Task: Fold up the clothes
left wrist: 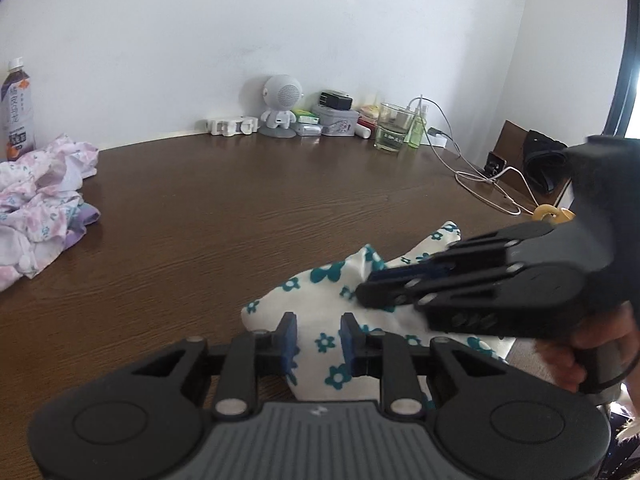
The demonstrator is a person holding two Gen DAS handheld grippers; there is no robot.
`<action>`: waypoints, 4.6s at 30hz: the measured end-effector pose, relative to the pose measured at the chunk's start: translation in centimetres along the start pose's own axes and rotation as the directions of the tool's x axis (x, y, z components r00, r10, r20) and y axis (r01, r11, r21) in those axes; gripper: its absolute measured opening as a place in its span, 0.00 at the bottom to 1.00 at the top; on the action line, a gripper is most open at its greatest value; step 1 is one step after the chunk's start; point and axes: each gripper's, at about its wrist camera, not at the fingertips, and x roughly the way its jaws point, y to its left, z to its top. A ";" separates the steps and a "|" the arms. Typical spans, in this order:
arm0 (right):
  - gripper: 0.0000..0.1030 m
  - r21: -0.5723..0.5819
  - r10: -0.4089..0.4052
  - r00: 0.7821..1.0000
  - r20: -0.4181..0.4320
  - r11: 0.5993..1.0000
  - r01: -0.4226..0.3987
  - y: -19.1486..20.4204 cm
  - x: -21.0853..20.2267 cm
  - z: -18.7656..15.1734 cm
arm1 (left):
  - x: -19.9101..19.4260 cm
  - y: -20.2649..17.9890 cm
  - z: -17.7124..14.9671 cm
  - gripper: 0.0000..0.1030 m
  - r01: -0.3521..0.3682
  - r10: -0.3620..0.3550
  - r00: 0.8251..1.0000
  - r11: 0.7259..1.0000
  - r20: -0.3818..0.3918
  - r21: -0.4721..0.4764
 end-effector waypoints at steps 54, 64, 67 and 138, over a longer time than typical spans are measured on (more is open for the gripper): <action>0.15 0.206 -0.092 0.991 0.093 0.976 0.072 -1.1 0.7 -0.6 | -4.3 -0.9 -3.4 0.34 0.062 -0.056 0.996 0.994 0.066 -0.090; 0.15 0.196 -0.037 0.982 0.184 0.981 0.001 -0.5 -5.0 -2.6 | -5.0 -1.6 -4.7 0.34 0.063 -0.059 0.996 0.997 0.068 -0.049; 0.15 0.147 -0.010 0.991 0.134 0.989 -0.010 1.0 -6.1 -4.7 | -4.3 -2.7 -5.1 0.31 0.065 -0.065 0.997 0.998 0.050 -0.005; 0.12 0.546 0.062 0.990 0.127 0.829 -0.122 -6.2 0.7 -2.4 | 2.6 4.7 -0.6 0.29 -0.020 0.060 0.997 0.792 0.045 -0.611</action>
